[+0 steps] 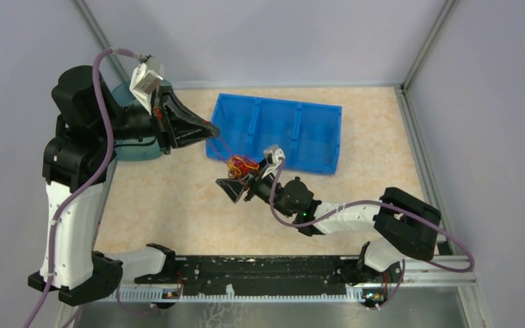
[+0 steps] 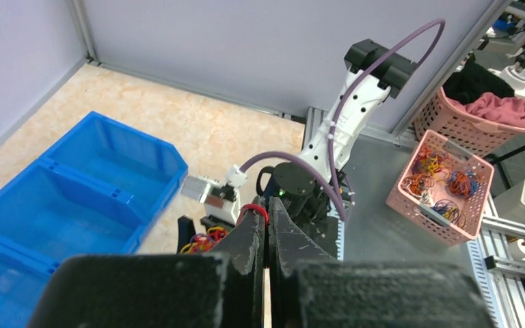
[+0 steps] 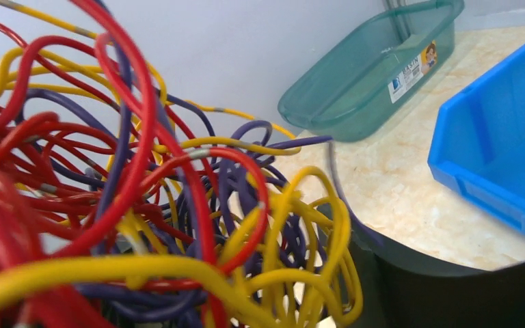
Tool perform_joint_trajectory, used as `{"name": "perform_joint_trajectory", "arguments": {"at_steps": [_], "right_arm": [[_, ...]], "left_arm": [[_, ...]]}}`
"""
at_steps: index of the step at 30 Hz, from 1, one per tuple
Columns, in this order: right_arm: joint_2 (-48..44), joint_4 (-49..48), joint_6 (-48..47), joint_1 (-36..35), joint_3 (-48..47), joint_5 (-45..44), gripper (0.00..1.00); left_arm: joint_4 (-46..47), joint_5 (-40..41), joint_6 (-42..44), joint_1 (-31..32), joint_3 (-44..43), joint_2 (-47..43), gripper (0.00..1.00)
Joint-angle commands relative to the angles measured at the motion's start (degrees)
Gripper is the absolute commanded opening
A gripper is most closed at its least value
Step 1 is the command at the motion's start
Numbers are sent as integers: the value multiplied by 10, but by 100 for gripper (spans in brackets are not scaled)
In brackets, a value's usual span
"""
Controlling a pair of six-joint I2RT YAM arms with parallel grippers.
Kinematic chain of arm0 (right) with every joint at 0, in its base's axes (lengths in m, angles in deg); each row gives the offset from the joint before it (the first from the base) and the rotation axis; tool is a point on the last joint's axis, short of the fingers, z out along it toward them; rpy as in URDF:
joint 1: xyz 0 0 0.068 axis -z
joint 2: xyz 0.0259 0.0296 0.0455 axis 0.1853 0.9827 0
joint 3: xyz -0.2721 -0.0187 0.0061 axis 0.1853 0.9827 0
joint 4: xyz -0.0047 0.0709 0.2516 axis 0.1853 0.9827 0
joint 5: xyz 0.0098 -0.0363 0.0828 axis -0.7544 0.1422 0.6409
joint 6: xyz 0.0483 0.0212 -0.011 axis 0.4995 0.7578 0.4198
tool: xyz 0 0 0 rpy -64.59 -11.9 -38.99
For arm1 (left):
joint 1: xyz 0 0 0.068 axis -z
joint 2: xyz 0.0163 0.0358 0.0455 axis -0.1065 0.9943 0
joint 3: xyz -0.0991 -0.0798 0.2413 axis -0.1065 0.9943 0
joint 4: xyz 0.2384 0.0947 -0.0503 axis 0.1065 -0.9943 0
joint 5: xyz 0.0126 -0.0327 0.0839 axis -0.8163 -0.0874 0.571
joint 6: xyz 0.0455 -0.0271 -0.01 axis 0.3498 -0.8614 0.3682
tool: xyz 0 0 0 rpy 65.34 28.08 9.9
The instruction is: Untangle the cables
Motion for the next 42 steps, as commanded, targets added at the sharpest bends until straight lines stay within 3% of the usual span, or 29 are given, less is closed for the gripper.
{"name": "perform_joint_trajectory", "arguments": {"at_steps": [1, 7, 12, 15, 26, 35, 42], "right_arm": [[-13, 115, 6, -2, 67, -25, 71], [-110, 176, -1, -2, 56, -53, 86], [-148, 233, -33, -1, -9, -41, 88], [-145, 237, -41, -2, -29, -27, 88], [-102, 150, -59, -1, -62, 8, 80], [-91, 172, -126, -8, -135, 38, 73], [-72, 171, -104, -9, -93, 12, 69]], "left_arm": [[63, 25, 51, -1, -52, -26, 0], [-34, 28, 156, -1, 64, -63, 0], [-77, -2, 178, -1, 208, -102, 0], [-83, -9, 185, -1, 248, -117, 0], [-88, -35, 169, -1, 248, -114, 0], [-66, -47, 141, -1, 271, -120, 0], [-63, -60, 126, -1, 225, -106, 0]]}}
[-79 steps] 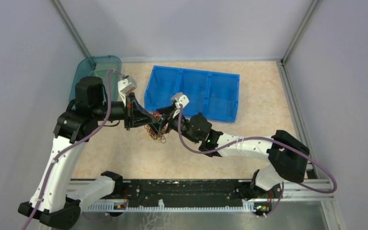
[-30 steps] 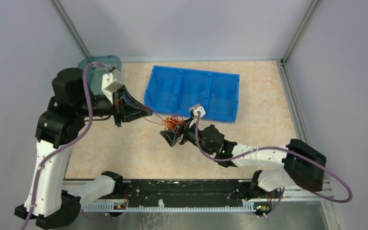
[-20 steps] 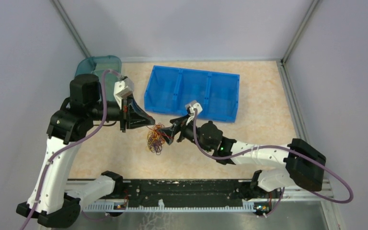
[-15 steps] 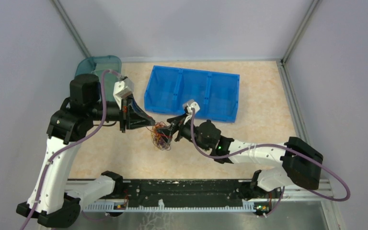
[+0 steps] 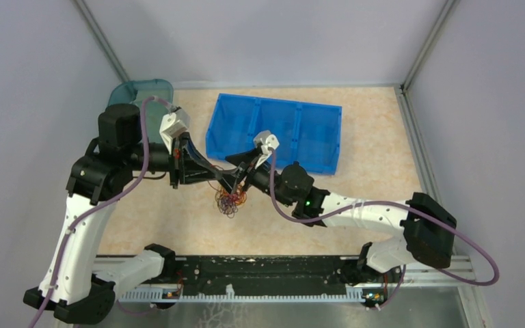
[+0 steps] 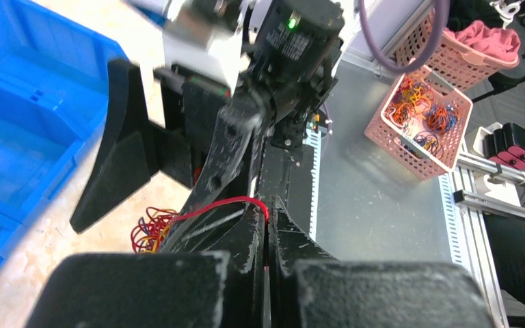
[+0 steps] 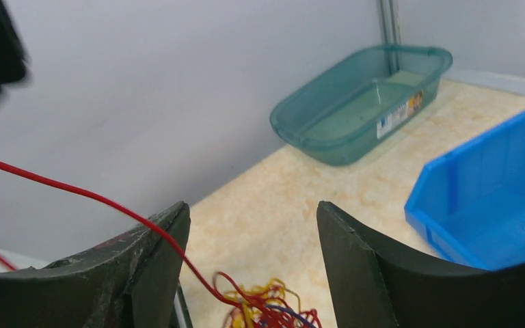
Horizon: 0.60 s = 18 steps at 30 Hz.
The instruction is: Untangle the cables
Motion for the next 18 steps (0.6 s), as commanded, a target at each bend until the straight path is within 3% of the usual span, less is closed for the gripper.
{"name": "perform_joint_trajectory", "arguments": {"at_steps": [1, 6, 10, 18], "right_arm": [[21, -21, 4, -5, 25, -22, 68], [26, -16, 11, -5, 62, -72, 65], [6, -7, 19, -1, 96, -108, 60], [-91, 49, 49, 49, 161, -122, 56]], "left_arm": [[19, -33, -20, -1, -46, 6, 0], [5, -53, -32, -1, -99, 21, 0], [-58, -45, 14, -1, -132, 33, 1], [-202, 102, 203, -1, -105, 28, 0]]}}
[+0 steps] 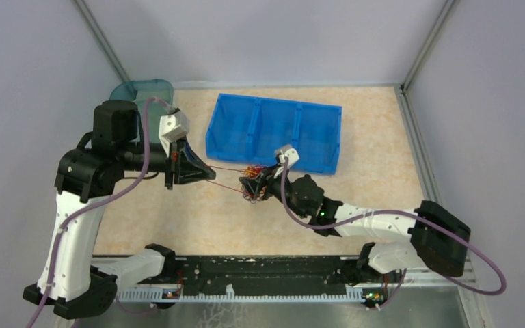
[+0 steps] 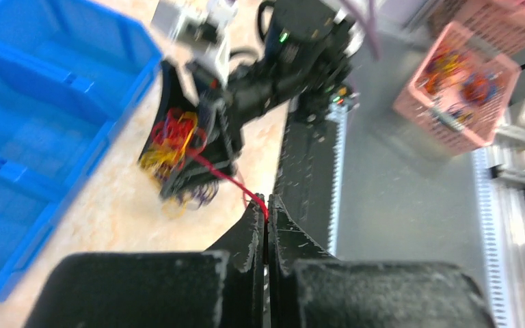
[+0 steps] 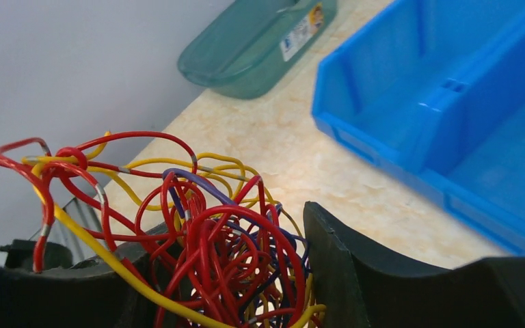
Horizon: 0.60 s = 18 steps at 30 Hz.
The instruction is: Untangle the cables
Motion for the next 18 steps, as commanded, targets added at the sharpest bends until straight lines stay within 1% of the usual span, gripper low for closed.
{"name": "perform_joint_trajectory", "arguments": {"at_steps": [1, 3, 4, 7, 9, 11, 13, 14, 16, 18], "right_arm": [[-66, 42, 16, 39, 34, -22, 58], [-92, 57, 17, 49, 48, -8, 66], [-103, 59, 17, 50, 56, -1, 69], [-121, 60, 24, 51, 60, 26, 70], [-121, 55, 34, 51, 54, 46, 67], [-117, 40, 46, 51, 47, 67, 60], [-111, 30, 54, 51, 36, 88, 51], [-110, 30, 59, 51, 31, 101, 47], [-110, 32, 64, 51, 20, 127, 43], [-110, 52, 66, 51, 7, 151, 42]], "left_arm": [[-77, 101, 132, -1, 13, -16, 0], [-74, 156, 155, -1, 26, -29, 0], [-71, 169, 166, -2, 33, -36, 0], [-64, 178, 184, -1, 66, -56, 0], [-62, 174, 192, -1, 97, -67, 0], [-60, 170, 193, -1, 128, -78, 0], [-58, 167, 195, -1, 159, -86, 0], [-56, 172, 200, -1, 175, -91, 0], [-43, 195, 209, -2, 212, -106, 0], [-3, 251, 219, -1, 257, -126, 0]]}}
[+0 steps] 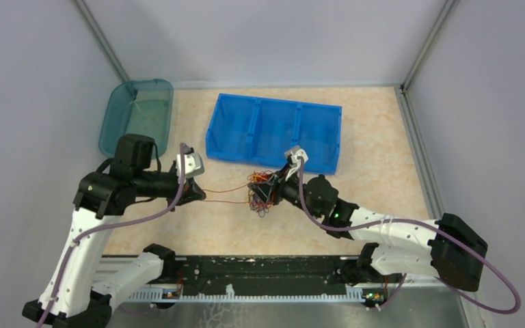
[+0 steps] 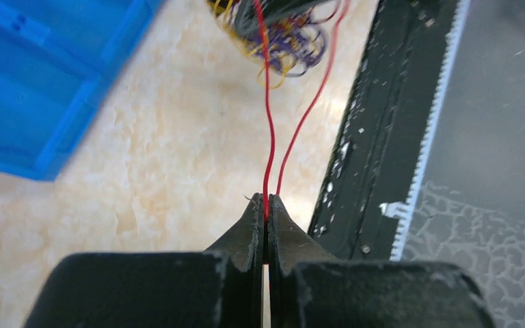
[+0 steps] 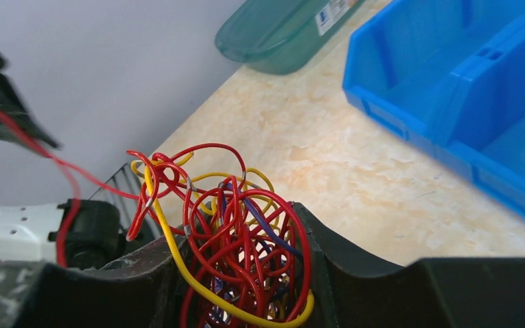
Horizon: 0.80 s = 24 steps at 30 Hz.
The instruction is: Untangle the cables
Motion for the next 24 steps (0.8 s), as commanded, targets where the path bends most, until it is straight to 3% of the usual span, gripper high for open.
{"name": "perform_joint_trajectory", "arguments": {"at_steps": [1, 6, 7, 14, 17, 20, 22, 24], "right_arm": [[-4, 8, 16, 7, -56, 69, 42], [-24, 80, 5, 8, -59, 69, 55], [-24, 86, 3, 9, -56, 61, 62], [29, 172, -7, 13, -94, 3, 65], [63, 216, -11, 13, -123, -9, 64], [101, 243, -6, 13, -139, 13, 63], [122, 221, 4, 12, -132, 47, 62], [149, 200, 17, 10, -131, 76, 60]], "left_arm": [[68, 105, 37, -1, 88, -38, 0], [158, 263, 87, -2, 208, -74, 0], [175, 280, 90, -1, 227, -81, 0], [179, 227, 73, -1, 250, -90, 2], [161, 216, 84, -2, 259, -84, 25], [150, 225, 91, -1, 272, -81, 40], [149, 226, 92, -1, 280, -84, 49], [149, 226, 96, -1, 290, -89, 65]]}}
